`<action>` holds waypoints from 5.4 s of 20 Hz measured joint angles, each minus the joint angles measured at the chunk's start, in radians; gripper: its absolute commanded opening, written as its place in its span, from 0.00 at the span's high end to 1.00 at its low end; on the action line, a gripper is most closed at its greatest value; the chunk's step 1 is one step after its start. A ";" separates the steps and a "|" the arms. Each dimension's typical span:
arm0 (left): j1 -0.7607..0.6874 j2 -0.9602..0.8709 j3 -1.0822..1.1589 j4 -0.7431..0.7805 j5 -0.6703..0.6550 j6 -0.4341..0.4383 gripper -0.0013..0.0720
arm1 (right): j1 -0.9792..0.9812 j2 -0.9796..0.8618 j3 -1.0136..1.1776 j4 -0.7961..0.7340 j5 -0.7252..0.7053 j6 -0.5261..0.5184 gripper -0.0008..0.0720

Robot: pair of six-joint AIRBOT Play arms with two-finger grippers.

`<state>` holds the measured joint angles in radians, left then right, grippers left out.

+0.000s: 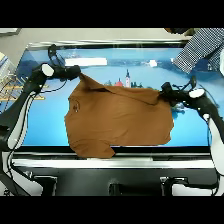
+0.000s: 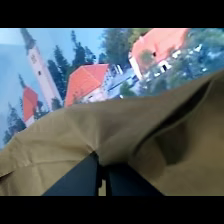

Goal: Fold the clothes and pants, and hang the long-sleeved shirts on hangers.

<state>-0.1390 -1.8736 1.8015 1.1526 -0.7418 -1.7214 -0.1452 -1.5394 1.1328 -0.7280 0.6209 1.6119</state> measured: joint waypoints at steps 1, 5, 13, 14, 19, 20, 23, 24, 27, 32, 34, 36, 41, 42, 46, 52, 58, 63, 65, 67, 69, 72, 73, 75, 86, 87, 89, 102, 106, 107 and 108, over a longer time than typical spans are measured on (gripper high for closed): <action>0.002 -0.008 0.002 -0.009 -0.009 -0.006 0.66 | 0.005 -0.013 0.000 0.004 -0.012 0.000 0.66; 0.059 -0.010 0.040 -0.050 -0.154 -0.013 0.43 | -0.043 -0.021 0.038 0.011 0.092 -0.023 0.49; 0.275 0.118 0.062 -0.045 -0.722 0.082 0.43 | -0.419 0.146 0.028 -0.148 0.528 -0.141 0.46; 0.288 0.138 0.042 -0.040 -0.766 0.088 0.44 | -0.456 0.172 -0.018 -0.167 0.552 -0.147 0.46; 0.317 0.298 -0.206 -0.029 -0.825 0.121 0.44 | -0.519 0.255 -0.288 -0.213 0.612 -0.184 0.46; 0.321 0.345 -0.283 -0.028 -0.811 0.127 0.43 | -0.520 0.262 -0.330 -0.216 0.612 -0.192 0.46; 0.329 0.494 -0.514 -0.028 -0.745 0.137 0.43 | -0.505 0.272 -0.418 -0.225 0.597 -0.219 0.46; 0.332 0.539 -0.581 -0.028 -0.720 0.140 0.44 | -0.491 0.274 -0.433 -0.225 0.587 -0.225 0.46; 0.338 0.655 -0.746 -0.028 -0.667 0.141 0.43 | -0.424 0.272 -0.458 -0.243 0.541 -0.233 0.46; 0.343 0.756 -0.882 -0.027 -0.636 0.145 0.45 | -0.315 0.248 -0.468 -0.285 0.495 -0.186 0.86; 0.343 0.768 -0.900 -0.027 -0.635 0.158 0.45 | -0.296 0.245 -0.470 -0.289 0.482 -0.179 0.95; 0.343 0.773 -0.910 -0.027 -0.644 0.180 0.45 | -0.286 0.251 -0.471 -0.294 0.478 -0.172 0.95; 0.344 0.790 -0.975 -0.013 -0.634 0.201 0.45 | -0.277 0.307 -0.473 -0.309 0.478 -0.163 0.95; 0.344 0.797 -1.009 -0.018 -0.619 0.200 0.45 | -0.277 0.320 -0.473 -0.307 0.481 -0.163 0.95; 0.343 0.811 -1.164 -0.153 -0.518 0.222 0.45 | -0.276 0.348 -0.473 -0.301 0.497 -0.160 0.95; 0.318 0.807 -1.278 -0.302 -0.392 0.249 0.45 | -0.276 0.357 -0.473 -0.291 0.512 -0.156 0.94; 0.302 0.774 -1.297 -0.310 -0.362 0.244 0.45 | -0.276 0.358 -0.473 -0.266 0.517 -0.156 0.94; 0.300 0.766 -1.299 -0.256 -0.357 0.192 0.45 | -0.276 0.358 -0.473 -0.255 0.519 -0.156 0.94; 0.300 0.766 -1.299 -0.247 -0.344 0.175 0.45 | -0.276 0.358 -0.473 -0.254 0.519 -0.157 0.94; 0.296 0.764 -1.299 -0.245 -0.322 0.163 0.45 | -0.276 0.358 -0.473 -0.251 0.519 -0.157 0.94; 0.278 0.756 -1.299 -0.245 -0.303 0.150 0.45 | -0.276 0.358 -0.473 -0.251 0.519 -0.157 0.94; 0.226 0.726 -1.298 -0.266 -0.290 0.142 0.46 | -0.276 0.358 -0.473 -0.249 0.516 -0.157 0.94; 0.207 0.715 -1.298 -0.269 -0.284 0.142 0.58 | -0.276 0.358 -0.473 -0.247 0.516 -0.157 0.95; 0.177 0.700 -1.299 -0.259 -0.268 0.140 0.93 | -0.276 0.358 -0.473 -0.237 0.516 -0.157 0.95; 0.140 0.713 -0.856 -0.285 -0.230 0.182 0.95 | -0.276 0.444 -0.266 0.142 0.455 -0.419 0.95; 0.139 0.721 -0.770 -0.259 -0.231 0.172 0.95 | -0.276 0.455 -0.200 0.156 0.468 -0.426 0.95; 0.139 0.752 -0.580 -0.181 -0.232 0.139 0.95 | -0.276 0.490 -0.057 0.176 0.497 -0.434 0.95; 0.146 1.244 -0.095 0.316 -0.273 -0.133 0.95 | -0.275 1.009 0.383 -0.042 0.331 -0.196 0.95; 0.174 1.292 -0.097 0.397 -0.302 -0.150 0.95 | -0.275 1.016 0.390 -0.091 0.340 -0.132 0.95; 0.178 1.284 -0.108 0.409 -0.318 -0.159 0.95 | -0.275 0.995 0.390 -0.095 0.364 -0.120 0.95; 0.182 1.267 -0.122 0.416 -0.344 -0.167 0.95 | -0.275 0.963 0.389 -0.095 0.397 -0.107 0.95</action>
<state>0.0433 -0.6067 1.6794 1.5688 -1.0855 -1.8885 -0.4198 -0.5766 1.5219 -0.8227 1.0176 1.5047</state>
